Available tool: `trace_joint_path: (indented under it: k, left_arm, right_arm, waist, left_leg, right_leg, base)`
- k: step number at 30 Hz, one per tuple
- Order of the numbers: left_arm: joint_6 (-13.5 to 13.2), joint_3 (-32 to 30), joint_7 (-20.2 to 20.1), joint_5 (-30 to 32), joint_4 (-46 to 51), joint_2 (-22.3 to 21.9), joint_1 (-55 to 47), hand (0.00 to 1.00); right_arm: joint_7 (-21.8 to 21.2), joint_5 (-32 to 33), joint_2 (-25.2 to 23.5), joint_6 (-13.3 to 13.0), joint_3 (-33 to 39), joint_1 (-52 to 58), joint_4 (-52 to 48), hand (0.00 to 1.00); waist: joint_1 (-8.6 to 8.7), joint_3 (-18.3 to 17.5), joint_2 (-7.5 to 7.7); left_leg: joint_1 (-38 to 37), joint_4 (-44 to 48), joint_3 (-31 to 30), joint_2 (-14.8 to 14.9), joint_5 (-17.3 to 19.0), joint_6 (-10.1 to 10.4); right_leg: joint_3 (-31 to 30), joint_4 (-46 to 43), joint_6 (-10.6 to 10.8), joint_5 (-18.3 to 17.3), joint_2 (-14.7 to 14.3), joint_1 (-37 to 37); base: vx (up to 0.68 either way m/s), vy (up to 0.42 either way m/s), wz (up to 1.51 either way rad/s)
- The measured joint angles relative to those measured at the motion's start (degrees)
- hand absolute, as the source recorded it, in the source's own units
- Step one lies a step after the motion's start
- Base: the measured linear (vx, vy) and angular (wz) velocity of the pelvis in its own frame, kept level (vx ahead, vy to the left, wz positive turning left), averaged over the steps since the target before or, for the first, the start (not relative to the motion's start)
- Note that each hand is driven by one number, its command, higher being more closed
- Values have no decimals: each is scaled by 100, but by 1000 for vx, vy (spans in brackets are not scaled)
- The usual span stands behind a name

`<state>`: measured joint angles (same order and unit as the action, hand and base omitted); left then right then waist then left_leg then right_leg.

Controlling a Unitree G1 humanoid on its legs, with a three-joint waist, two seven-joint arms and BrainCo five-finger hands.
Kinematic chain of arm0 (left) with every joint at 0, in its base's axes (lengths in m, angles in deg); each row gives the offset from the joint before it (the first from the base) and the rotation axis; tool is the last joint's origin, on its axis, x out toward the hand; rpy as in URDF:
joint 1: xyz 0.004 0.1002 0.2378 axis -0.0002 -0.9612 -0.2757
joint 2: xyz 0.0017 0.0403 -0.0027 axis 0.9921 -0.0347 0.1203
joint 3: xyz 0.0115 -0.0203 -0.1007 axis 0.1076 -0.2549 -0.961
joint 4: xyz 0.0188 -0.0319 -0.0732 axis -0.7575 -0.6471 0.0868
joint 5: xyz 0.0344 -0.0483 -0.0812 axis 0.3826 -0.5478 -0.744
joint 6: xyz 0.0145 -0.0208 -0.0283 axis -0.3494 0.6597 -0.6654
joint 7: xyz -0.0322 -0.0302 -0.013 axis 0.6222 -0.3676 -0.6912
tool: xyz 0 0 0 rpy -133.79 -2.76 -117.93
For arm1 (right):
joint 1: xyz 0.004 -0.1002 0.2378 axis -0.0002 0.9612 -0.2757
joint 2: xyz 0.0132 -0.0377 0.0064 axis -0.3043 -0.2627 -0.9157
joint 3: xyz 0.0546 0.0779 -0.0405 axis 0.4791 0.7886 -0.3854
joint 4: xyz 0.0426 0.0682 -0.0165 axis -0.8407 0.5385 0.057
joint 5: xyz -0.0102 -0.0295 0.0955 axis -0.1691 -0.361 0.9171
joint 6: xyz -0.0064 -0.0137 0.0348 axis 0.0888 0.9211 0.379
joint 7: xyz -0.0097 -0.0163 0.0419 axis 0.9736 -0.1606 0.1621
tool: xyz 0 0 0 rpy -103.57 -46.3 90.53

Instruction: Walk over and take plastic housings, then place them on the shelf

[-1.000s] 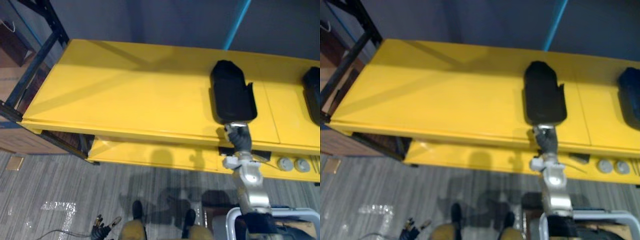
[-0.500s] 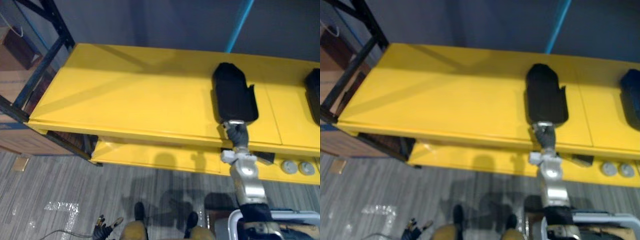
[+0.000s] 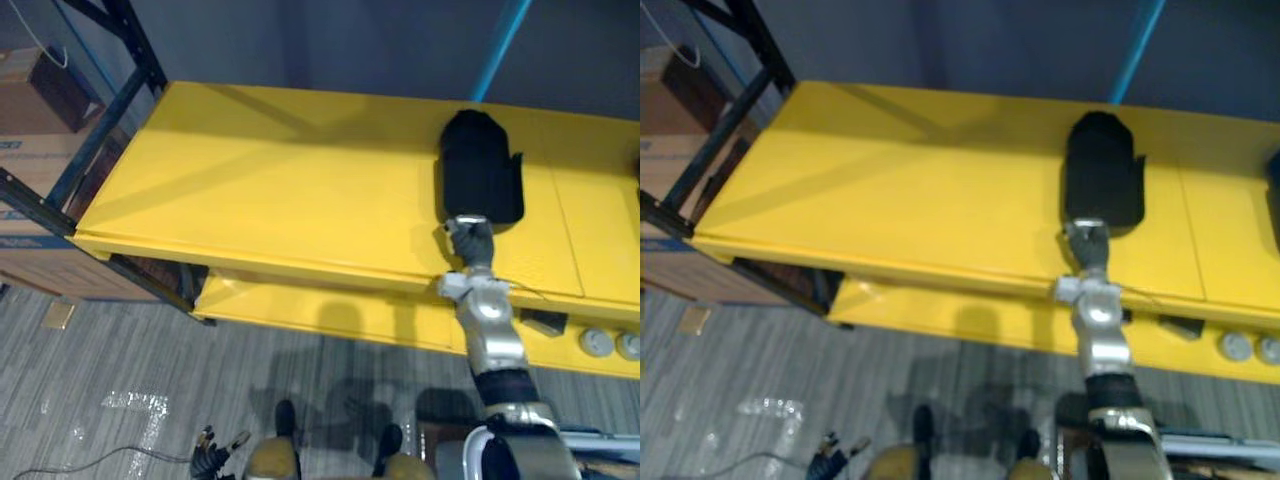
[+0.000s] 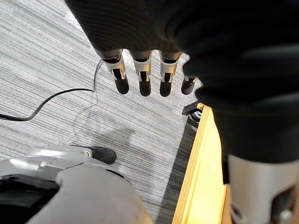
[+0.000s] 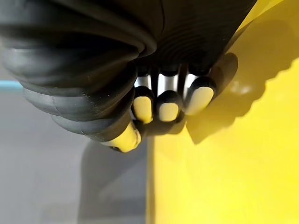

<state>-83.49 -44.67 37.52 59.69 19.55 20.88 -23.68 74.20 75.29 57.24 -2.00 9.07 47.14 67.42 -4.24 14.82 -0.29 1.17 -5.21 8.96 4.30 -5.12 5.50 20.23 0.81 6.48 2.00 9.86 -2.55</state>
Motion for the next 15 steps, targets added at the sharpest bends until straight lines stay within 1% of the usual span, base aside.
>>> trace_joint_path:
  k: [3,9,11,12,14,15]
  left_arm:
    - [1,1,-2,-4,0,0,16,0]
    - [-3,2,-12,1,-1,-3,22,0]
    - [-9,2,-15,3,-1,-4,25,0]
    - [-12,-2,-15,3,0,-5,25,0]
    - [-26,-3,-15,5,2,-38,12,0]
    - [-27,-4,-15,12,1,-30,0,0]
  right_arm:
    - [14,9,4,22,17,-65,61,100]
    - [82,-6,-2,42,25,-50,0,100]
    - [121,-10,-43,58,23,196,-316,100]
    - [104,-17,-130,89,1,605,-869,100]
    - [-24,-53,-208,103,-55,1159,-1587,100]
    - [-135,-54,-219,111,-97,1592,-2163,100]
  waist:
    - [-34,2,-3]
    - [-28,5,-9]
    - [-29,5,-8]
    - [-26,5,-8]
    - [-1,-4,9]
    - [38,-8,18]
  left_leg:
    - [0,0,-30,-7,0,0]
    - [0,-1,-15,-7,3,2]
    - [0,-1,-3,-3,10,4]
    - [-5,0,23,6,32,10]
    - [-13,0,87,53,51,9]
    - [-16,0,137,67,69,21]
  right_leg:
    - [21,28,-1,-1,-1,-37]
    - [17,69,-27,-29,-8,-61]
    - [14,69,-20,-39,-9,-65]
    - [2,72,-11,-43,-12,-63]
    - [-53,69,21,-25,-23,-33]
    - [-113,65,20,-23,-36,2]
  base:
    - [6,-2,5]
    - [1,0,1]
    - [0,0,0]
    - [40,-30,-6]
    - [47,-39,-15]
    - [51,-19,-28]
